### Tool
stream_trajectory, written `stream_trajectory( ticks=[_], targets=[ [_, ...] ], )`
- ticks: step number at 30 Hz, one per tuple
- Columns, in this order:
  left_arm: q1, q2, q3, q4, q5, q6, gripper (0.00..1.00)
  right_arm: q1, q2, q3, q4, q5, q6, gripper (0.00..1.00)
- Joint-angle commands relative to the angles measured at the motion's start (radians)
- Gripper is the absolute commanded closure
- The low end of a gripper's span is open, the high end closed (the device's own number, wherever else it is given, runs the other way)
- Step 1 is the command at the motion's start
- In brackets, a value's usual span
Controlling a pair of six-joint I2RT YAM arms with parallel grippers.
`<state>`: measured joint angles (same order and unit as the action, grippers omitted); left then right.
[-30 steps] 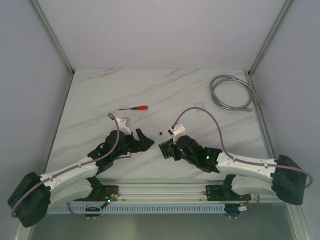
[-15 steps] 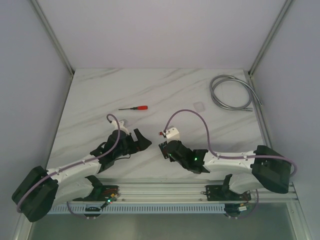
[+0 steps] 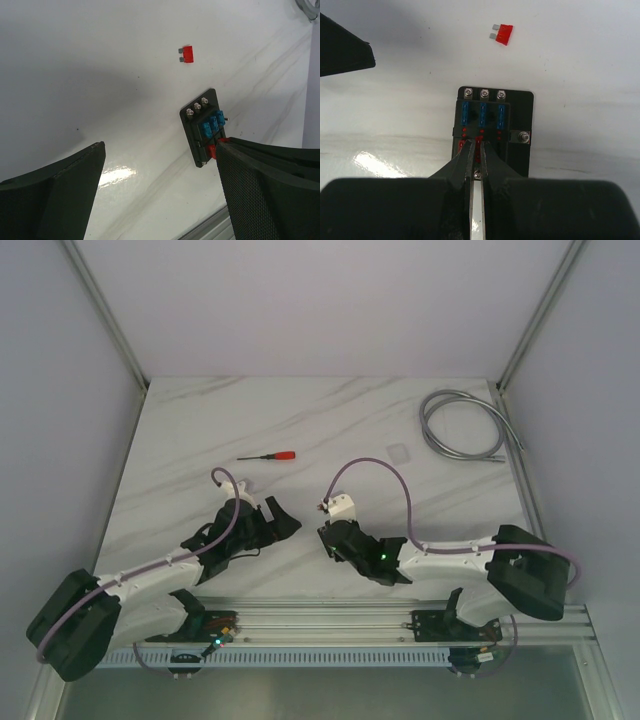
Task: Snap on the fuse box
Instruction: Install the fuse at the fuse box base.
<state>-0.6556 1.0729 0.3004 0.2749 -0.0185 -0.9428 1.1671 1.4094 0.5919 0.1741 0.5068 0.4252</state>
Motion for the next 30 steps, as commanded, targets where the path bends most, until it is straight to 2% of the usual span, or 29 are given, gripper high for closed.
stream_trajectory(
  ticks=[1,30],
  targets=[
    [0.004,0.011,0.007,-0.011,-0.003,-0.008,0.0,0.008,0.02,0.032,0.028,0.046,0.04,1.0],
    [0.005,0.027,0.022,-0.011,0.008,-0.001,0.0,0.032,0.031,0.036,-0.037,0.091,0.075,1.0]
  ],
)
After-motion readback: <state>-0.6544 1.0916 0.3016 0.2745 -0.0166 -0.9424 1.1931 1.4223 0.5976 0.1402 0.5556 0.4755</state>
